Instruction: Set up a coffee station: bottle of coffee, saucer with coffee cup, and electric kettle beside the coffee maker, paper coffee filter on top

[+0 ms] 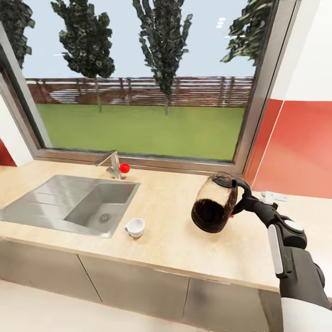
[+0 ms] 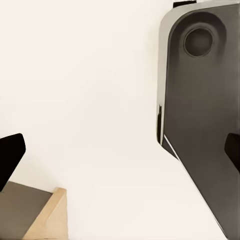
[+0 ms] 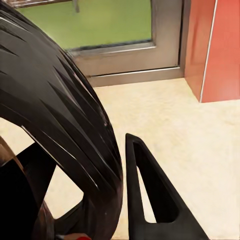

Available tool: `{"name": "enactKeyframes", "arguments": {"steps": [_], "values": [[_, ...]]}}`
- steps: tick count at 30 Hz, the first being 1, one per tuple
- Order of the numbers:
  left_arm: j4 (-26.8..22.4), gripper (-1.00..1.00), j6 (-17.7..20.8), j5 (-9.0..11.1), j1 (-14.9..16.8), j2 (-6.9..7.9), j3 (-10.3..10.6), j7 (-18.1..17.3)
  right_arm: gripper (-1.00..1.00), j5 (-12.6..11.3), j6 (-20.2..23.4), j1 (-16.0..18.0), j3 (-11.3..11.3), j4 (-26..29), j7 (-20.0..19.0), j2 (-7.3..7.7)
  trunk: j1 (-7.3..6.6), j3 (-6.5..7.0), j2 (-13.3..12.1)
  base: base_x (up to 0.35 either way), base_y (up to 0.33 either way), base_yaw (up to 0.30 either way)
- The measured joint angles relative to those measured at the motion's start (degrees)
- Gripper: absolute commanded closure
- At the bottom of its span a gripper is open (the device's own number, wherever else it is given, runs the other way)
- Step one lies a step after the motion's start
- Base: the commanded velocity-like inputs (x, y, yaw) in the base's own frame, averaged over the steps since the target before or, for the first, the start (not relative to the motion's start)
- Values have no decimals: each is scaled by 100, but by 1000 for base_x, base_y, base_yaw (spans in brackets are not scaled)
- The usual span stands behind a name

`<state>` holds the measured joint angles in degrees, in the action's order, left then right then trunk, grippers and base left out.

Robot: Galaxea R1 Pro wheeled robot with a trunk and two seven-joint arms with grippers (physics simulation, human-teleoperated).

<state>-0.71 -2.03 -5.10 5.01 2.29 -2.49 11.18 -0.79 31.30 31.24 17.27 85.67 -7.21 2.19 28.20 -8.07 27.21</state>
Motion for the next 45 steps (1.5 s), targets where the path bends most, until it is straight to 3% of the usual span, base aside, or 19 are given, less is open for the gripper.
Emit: {"name": "enactKeyframes", "arguments": {"steps": [16,45], "values": [[-9,-100,-6,0,0,-1,-4,8,100,8,8,-1,3,8,0,2,-3,89,0,-108,284,223],[-17,-100,-1,1,2,-22,28,8,100,9,9,-2,-12,-24,0,-5,-5,255,1,53,304,209]]}}
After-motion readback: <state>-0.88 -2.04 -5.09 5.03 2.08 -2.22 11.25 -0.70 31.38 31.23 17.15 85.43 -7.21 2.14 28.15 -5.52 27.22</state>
